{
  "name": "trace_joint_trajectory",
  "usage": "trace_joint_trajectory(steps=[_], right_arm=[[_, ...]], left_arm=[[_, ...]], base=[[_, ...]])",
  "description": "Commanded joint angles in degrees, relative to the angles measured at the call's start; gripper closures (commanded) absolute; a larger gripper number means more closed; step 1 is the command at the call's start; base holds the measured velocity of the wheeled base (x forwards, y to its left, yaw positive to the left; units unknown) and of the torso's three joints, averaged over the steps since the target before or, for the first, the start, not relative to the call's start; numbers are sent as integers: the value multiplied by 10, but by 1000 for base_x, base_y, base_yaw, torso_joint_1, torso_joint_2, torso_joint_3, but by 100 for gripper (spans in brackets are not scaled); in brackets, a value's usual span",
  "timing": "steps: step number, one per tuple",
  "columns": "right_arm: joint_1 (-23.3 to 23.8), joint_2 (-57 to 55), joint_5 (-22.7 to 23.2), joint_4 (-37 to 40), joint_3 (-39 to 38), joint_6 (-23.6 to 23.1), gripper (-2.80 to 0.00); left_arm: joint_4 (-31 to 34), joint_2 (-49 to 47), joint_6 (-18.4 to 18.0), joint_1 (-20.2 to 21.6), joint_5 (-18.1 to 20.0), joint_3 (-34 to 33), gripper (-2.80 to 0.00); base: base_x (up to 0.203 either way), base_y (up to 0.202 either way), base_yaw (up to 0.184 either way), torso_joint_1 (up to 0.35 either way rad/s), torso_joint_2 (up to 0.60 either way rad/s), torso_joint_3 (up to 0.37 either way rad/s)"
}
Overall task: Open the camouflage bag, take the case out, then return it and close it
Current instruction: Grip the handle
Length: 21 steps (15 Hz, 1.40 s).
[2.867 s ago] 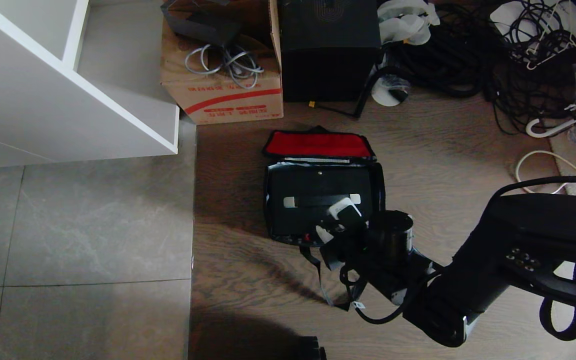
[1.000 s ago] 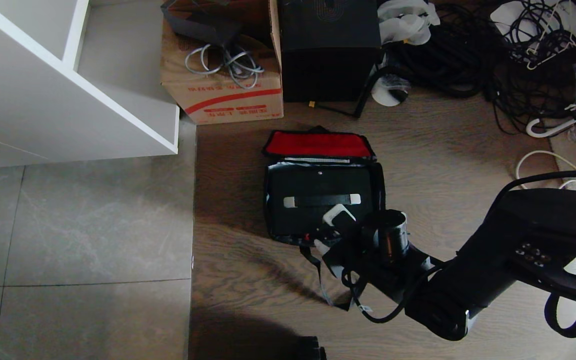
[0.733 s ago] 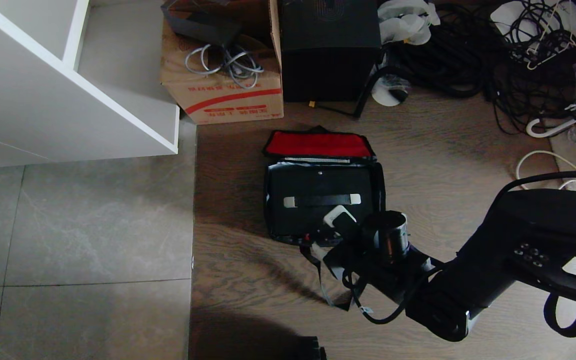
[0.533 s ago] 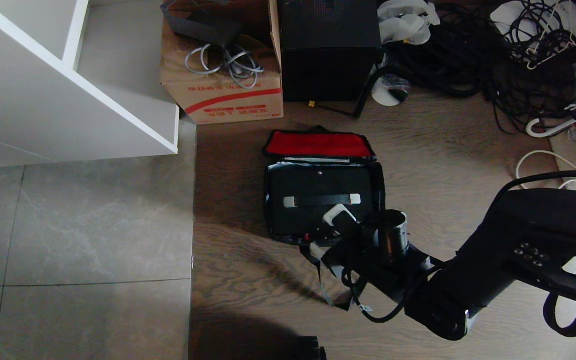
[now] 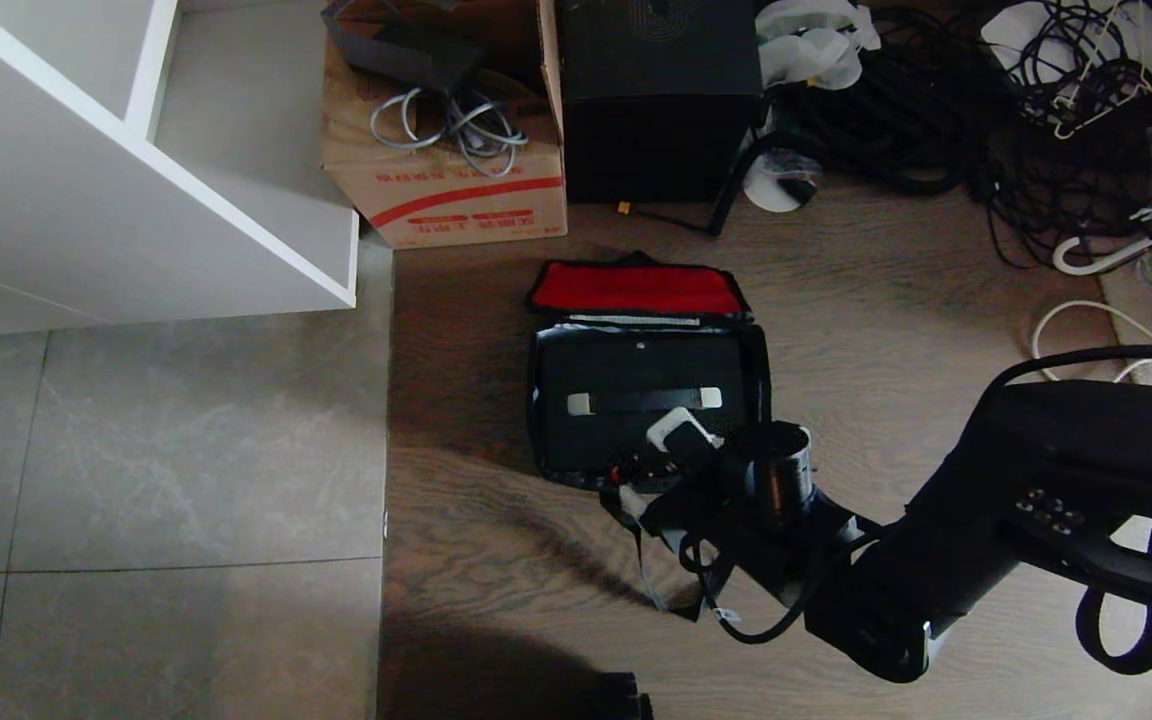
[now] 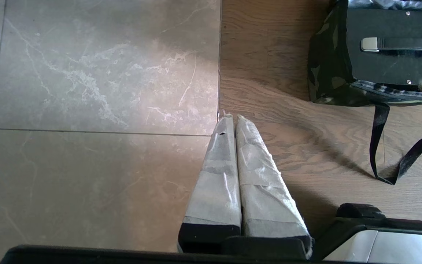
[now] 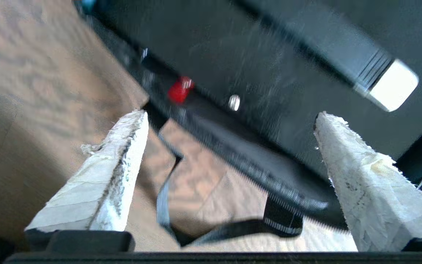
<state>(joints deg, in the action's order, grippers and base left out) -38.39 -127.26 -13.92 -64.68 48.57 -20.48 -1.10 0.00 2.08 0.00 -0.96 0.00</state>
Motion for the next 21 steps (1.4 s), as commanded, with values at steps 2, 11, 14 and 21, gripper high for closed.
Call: trace_joint_trajectory(steps=[2,11,14,21], right_arm=[[-18,-11,-2,-102,11,-8,-280],[-14,-13,-170,62,94,-122,-280],[-28,11,-171,208,159,78,-280],[-92,107,-32,424,189,399,-280]], left_arm=[[0,0,0,0,-1,-5,0],[0,0,0,0,-1,-5,0],[0,0,0,0,0,-5,0],[0,0,0,0,-1,-5,0]], base=[[0,0,0,0,0,0],[0,0,0,0,0,0],[0,0,0,0,0,0],[0,0,0,0,0,0]])
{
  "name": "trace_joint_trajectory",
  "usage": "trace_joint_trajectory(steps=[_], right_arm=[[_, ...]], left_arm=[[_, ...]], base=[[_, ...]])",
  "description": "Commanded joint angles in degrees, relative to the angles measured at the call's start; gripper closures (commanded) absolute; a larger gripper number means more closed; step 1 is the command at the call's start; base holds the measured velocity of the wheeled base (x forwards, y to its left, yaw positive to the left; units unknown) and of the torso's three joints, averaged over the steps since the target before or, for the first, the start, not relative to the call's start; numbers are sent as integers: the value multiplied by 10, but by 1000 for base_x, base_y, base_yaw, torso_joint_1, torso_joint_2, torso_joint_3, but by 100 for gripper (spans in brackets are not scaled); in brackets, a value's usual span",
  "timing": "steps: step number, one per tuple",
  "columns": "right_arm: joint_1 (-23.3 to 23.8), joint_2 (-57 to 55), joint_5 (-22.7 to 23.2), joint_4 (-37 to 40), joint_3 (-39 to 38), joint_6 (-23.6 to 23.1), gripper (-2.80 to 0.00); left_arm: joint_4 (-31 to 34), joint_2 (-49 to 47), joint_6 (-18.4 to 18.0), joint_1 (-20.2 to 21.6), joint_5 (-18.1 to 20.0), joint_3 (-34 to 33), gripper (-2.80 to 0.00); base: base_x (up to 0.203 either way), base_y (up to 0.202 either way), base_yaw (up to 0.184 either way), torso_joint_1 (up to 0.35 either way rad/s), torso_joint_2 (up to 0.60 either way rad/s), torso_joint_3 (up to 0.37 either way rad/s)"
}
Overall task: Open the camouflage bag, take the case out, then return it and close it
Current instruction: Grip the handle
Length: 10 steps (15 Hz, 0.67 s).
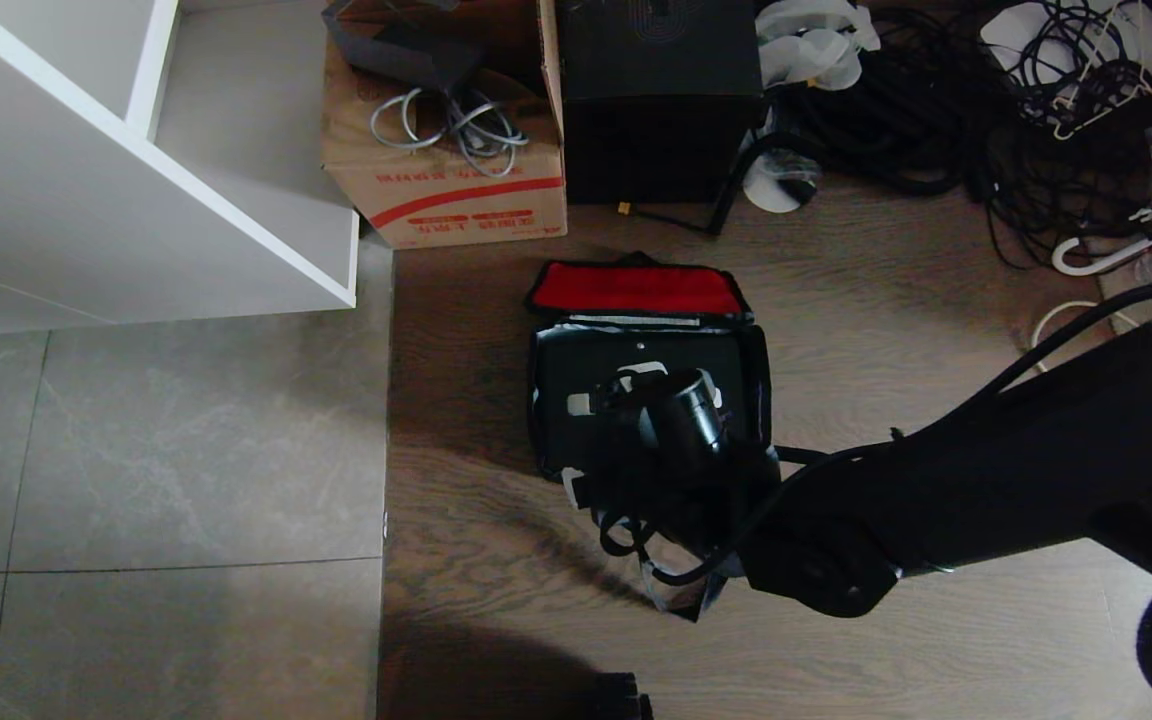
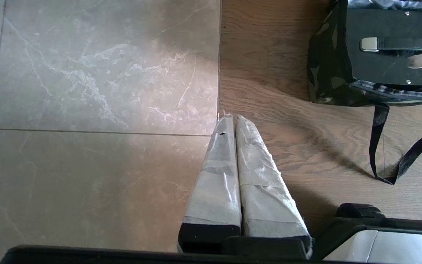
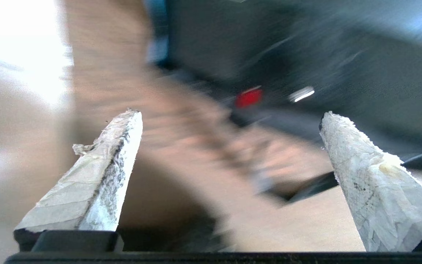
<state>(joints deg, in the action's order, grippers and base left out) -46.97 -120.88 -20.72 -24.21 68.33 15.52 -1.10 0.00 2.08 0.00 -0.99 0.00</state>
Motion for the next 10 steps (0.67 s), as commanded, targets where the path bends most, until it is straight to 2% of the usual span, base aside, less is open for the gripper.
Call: trace_joint_trajectory(steps=[1,2,3,4,5,6,10], right_arm=[[-6,75,77,70,-7,77,-280],[-6,102,118,150,0,116,-280],[-5,123,157,228,14,135,-280],[-4,126,176,272,22,133,-280],[-3,115,162,267,24,111,-280],[-1,103,123,237,23,59,-280],[12,48,-54,106,12,-206,-280]], left_arm=[[0,0,0,0,-1,-5,0],[0,0,0,0,-1,-5,0],[0,0,0,0,-1,-5,0],[0,0,0,0,0,-5,0],[0,0,0,0,0,-5,0],[0,0,0,0,-1,-5,0],[0,0,0,0,0,-5,0]], base=[[0,0,0,0,0,0],[0,0,0,0,0,0],[0,0,0,0,0,0],[0,0,0,0,0,0],[0,0,0,0,0,0],[0,0,0,0,0,0],[0,0,0,0,0,0]])
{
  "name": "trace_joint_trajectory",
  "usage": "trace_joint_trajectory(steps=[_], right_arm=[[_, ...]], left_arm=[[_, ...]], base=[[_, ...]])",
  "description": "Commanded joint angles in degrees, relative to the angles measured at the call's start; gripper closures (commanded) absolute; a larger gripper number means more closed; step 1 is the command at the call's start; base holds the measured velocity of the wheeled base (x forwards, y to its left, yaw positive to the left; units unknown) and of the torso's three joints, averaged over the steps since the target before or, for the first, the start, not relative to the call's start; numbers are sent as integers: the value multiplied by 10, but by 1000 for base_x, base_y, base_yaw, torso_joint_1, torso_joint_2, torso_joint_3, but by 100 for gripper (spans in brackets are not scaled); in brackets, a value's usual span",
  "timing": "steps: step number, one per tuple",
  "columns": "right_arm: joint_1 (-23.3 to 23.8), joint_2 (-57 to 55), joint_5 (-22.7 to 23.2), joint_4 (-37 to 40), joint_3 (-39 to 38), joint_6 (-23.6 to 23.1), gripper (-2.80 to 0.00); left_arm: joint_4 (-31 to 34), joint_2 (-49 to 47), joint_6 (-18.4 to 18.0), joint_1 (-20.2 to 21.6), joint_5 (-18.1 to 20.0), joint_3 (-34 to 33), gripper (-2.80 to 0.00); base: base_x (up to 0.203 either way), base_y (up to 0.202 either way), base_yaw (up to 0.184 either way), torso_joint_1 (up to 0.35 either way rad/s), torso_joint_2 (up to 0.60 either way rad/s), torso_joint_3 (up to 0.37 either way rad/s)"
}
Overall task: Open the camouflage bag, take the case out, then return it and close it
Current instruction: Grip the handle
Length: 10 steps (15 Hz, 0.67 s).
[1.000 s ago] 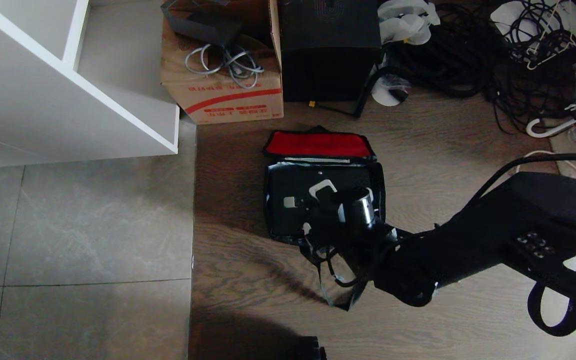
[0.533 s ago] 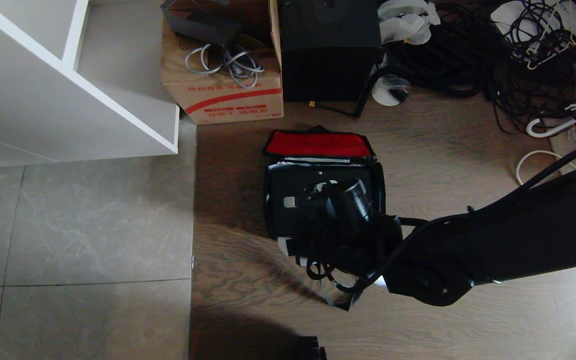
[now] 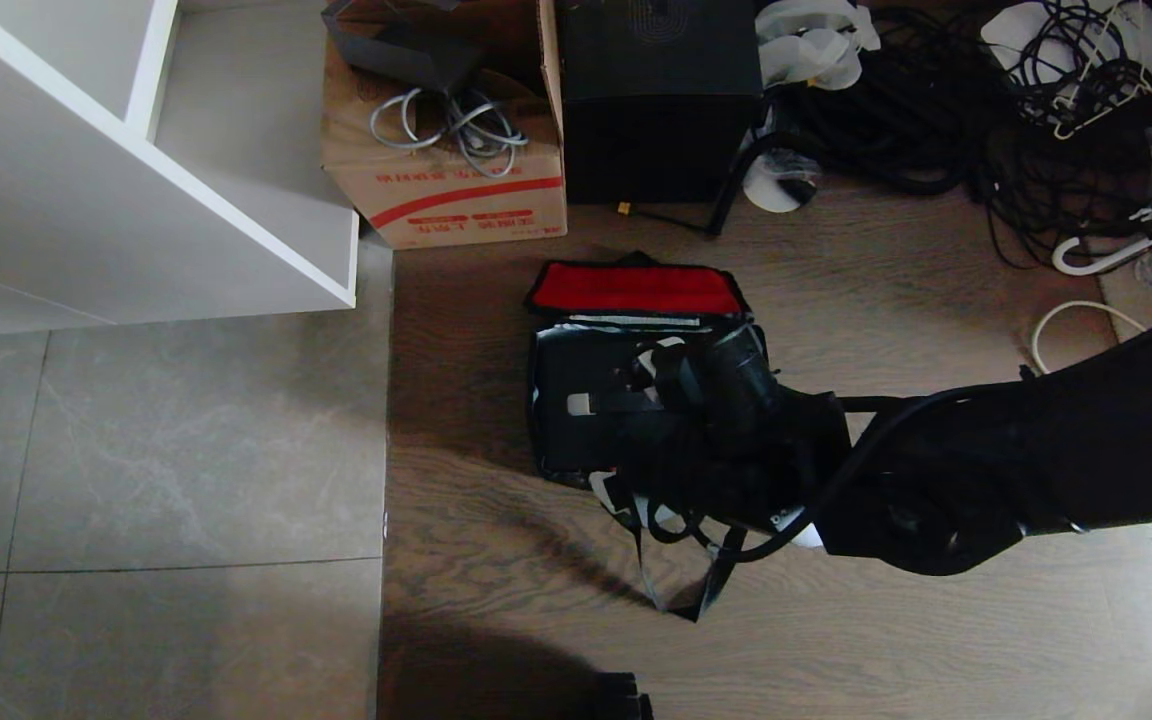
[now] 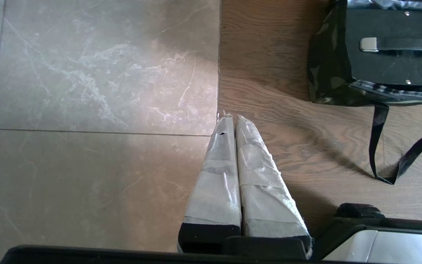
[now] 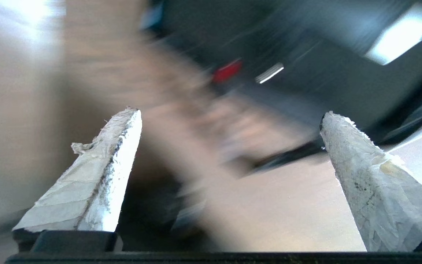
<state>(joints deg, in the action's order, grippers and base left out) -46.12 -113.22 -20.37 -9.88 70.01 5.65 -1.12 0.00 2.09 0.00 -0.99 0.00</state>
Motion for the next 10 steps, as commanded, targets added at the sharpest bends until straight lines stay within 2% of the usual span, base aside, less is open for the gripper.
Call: trace_joint_trajectory(steps=[1,3,5,7,8,9,10], right_arm=[[5,-44,-103,-74,-12,-148,-280],[3,-73,-135,-154,-12,-203,-280],[-5,-103,-197,-237,-31,-280,-280],[-21,-134,-243,-322,-42,-316,-280],[-28,-147,-249,-375,-56,-327,-280],[-32,-160,-253,-436,-74,-362,-280],[-36,-168,-257,-493,-91,-433,-280]], left_arm=[[0,0,0,0,0,-5,0],[0,0,0,0,-1,-5,0],[0,0,0,0,-1,-5,0],[0,0,0,0,0,-5,0],[0,0,0,0,-1,-5,0],[0,0,0,0,0,-5,0],[0,0,0,0,-1,-5,0]], base=[[0,0,0,0,0,0],[0,0,0,0,0,0],[0,0,0,0,0,0],[0,0,0,0,0,0],[0,0,0,0,0,0],[0,0,0,0,0,0],[0,0,0,0,0,0]])
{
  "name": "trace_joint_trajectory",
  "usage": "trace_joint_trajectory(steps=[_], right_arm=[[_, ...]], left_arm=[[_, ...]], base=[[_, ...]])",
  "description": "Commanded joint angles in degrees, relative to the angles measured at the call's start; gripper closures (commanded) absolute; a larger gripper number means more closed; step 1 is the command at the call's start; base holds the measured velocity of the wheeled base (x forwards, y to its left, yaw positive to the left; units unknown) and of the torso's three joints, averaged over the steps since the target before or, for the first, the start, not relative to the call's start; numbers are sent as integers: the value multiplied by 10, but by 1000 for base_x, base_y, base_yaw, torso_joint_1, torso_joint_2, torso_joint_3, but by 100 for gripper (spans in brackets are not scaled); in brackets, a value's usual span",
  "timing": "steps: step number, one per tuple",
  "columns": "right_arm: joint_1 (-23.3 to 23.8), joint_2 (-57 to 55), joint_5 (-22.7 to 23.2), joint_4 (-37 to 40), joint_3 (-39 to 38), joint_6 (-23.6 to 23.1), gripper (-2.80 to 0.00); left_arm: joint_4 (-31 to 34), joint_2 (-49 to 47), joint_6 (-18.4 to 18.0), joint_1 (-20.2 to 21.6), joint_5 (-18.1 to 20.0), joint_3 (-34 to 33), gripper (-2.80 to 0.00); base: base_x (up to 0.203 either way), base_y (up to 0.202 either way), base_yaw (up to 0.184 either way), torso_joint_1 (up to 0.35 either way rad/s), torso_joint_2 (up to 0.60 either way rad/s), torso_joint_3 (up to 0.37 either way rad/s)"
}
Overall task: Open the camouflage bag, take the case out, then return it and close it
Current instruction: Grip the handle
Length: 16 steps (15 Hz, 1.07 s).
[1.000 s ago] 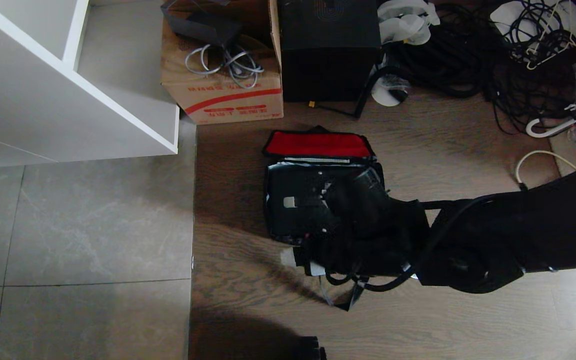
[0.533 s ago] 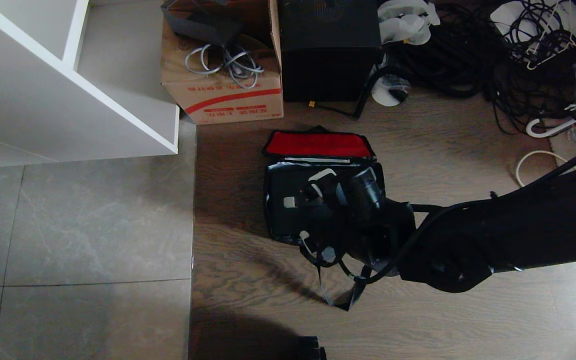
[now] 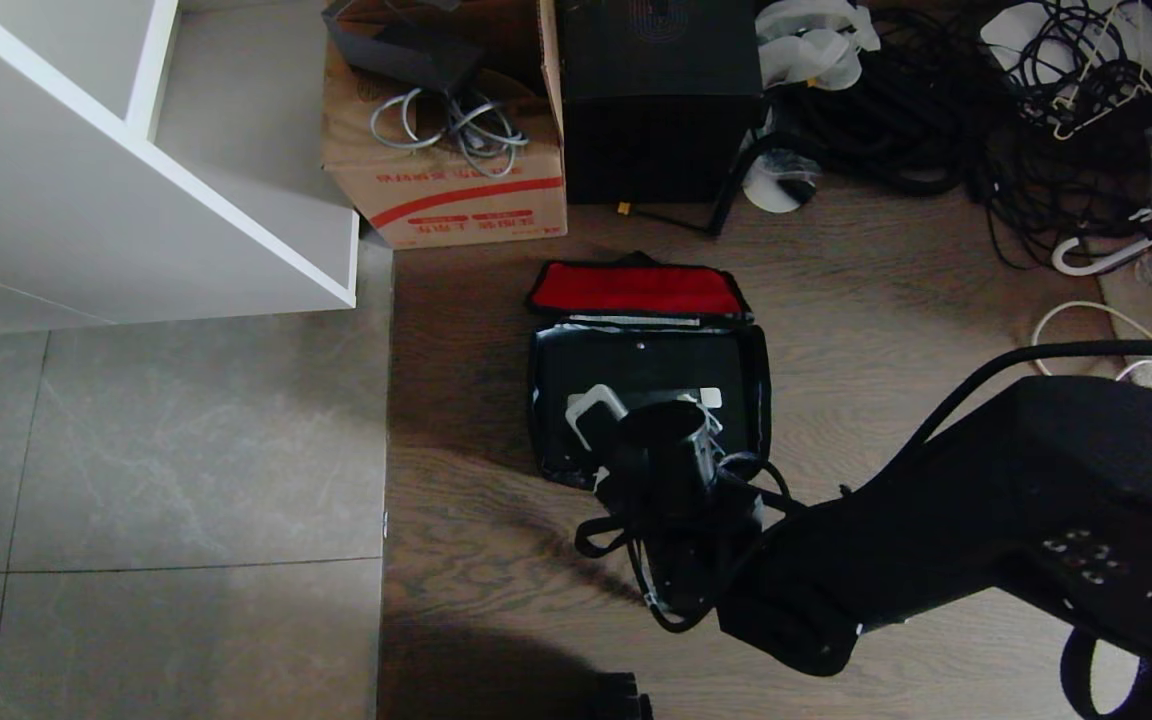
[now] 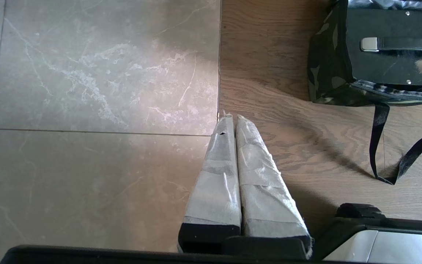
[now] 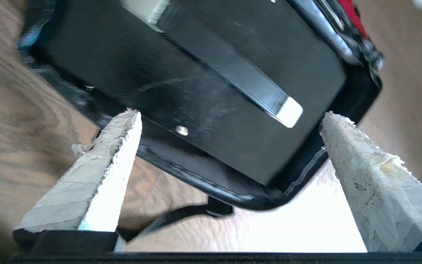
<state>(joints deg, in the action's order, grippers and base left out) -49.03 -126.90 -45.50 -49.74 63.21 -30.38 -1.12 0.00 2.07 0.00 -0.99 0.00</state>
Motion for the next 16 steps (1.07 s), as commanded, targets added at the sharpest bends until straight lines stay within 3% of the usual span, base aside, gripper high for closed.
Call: trace_joint_trajectory(steps=[1,3,7,9,12,16], right_arm=[[-8,-37,-11,-146,-35,-148,-280],[-8,-52,-40,-226,-46,-265,-280],[-7,-68,-62,-214,-53,-316,-280],[-7,-90,-105,-200,-53,-324,-280],[-8,-124,-127,-198,1,-295,-280],[-1,-154,-146,-224,40,-296,-280]], left_arm=[[0,0,0,0,0,-5,0],[0,0,0,0,0,-5,0],[0,0,0,0,-1,-5,0],[0,0,0,0,0,-5,0],[0,0,0,0,0,-5,0],[0,0,0,0,-1,-5,0]], base=[[0,0,0,0,0,0],[0,0,0,0,0,0],[0,0,0,0,0,0],[0,0,0,0,0,0],[0,0,0,0,0,0],[0,0,0,0,0,0]])
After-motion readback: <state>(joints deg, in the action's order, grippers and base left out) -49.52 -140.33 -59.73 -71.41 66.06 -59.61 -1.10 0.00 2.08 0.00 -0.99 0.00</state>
